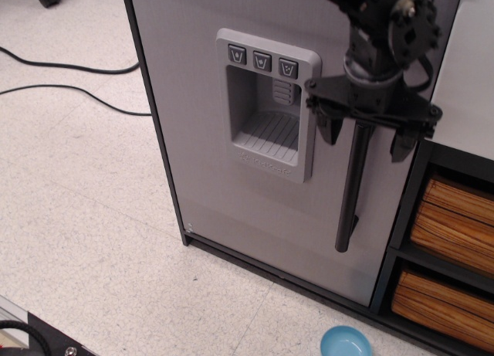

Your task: Open fridge

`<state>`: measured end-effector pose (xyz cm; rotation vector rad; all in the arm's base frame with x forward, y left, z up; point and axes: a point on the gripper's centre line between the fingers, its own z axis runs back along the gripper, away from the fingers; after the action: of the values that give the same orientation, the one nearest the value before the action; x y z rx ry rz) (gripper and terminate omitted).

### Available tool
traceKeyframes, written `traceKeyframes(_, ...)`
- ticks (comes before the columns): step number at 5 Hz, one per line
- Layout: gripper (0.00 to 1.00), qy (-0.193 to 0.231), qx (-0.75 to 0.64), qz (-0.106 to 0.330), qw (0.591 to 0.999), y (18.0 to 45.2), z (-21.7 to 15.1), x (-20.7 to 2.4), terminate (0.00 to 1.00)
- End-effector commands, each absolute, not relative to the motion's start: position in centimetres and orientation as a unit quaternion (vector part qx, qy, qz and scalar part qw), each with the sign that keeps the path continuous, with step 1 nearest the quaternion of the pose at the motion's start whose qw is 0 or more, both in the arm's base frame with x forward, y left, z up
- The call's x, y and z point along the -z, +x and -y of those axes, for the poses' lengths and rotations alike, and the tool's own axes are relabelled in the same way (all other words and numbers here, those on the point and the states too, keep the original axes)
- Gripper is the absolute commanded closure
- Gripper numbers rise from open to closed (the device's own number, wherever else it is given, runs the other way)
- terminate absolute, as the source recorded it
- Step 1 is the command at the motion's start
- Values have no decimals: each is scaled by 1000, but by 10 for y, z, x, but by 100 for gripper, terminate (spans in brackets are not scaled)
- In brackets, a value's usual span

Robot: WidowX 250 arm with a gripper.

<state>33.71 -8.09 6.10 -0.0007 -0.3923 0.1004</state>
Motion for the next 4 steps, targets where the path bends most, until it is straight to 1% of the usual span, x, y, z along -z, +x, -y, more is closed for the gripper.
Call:
traceKeyframes(1,0,-21,-28,207,978,359,86,-69,0)
traceKeyframes(2,0,-26,-24,209,977,364,85,-67,0)
traceKeyframes(4,0,-17,-2,220,975,371,92,-56,0)
